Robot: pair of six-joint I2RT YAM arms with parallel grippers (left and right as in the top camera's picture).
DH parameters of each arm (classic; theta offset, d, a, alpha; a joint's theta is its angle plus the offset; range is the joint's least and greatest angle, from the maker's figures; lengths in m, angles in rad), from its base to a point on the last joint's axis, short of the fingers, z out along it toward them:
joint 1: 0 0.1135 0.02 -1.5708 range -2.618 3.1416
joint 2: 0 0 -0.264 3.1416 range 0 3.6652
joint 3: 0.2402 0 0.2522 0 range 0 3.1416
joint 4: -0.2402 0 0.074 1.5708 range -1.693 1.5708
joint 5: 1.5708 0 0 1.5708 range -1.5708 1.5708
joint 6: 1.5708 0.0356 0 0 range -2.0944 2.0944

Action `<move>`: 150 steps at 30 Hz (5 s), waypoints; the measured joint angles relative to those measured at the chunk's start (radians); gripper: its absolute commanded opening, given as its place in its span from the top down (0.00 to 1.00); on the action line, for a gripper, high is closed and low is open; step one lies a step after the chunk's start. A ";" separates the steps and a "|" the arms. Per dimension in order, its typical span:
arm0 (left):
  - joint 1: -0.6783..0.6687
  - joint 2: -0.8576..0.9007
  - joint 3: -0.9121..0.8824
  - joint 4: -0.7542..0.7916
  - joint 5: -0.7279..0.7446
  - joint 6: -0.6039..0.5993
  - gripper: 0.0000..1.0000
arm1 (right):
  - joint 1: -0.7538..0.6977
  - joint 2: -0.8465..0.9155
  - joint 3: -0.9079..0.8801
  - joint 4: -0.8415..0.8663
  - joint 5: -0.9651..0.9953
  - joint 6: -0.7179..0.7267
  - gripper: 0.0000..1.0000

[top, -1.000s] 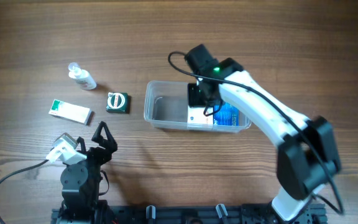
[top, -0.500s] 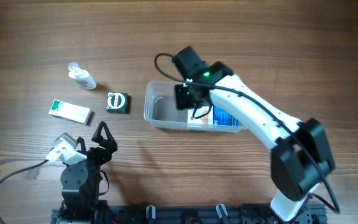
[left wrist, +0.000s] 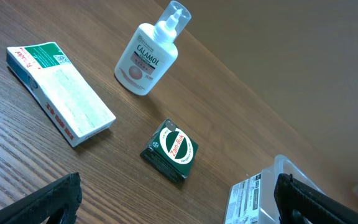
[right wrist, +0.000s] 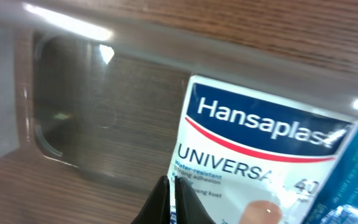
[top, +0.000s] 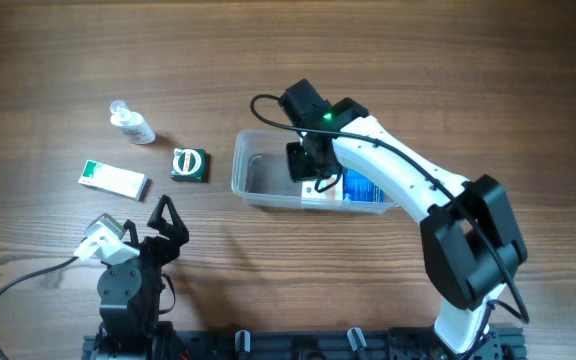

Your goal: Pack container

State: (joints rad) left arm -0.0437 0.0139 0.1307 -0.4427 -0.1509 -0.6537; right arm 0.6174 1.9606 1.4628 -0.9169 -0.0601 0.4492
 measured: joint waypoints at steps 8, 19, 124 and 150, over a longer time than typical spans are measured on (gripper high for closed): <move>0.000 0.000 0.000 0.000 0.000 0.000 0.00 | 0.003 0.050 0.000 -0.022 0.013 -0.025 0.95; 0.000 0.000 0.000 0.000 0.000 0.000 0.00 | 0.001 0.039 0.001 -0.067 0.066 -0.067 0.86; 0.496 1.440 0.989 -0.459 0.137 0.018 0.00 | -0.359 -0.930 0.148 -0.206 0.290 -0.213 0.00; 0.496 1.743 0.977 -0.281 0.232 -0.053 0.00 | -0.359 -0.567 0.142 0.175 0.273 -0.232 0.00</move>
State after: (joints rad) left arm 0.4519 1.7565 1.1076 -0.7235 0.0811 -0.7067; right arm 0.2581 1.3933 1.6051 -0.7418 0.2131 0.2176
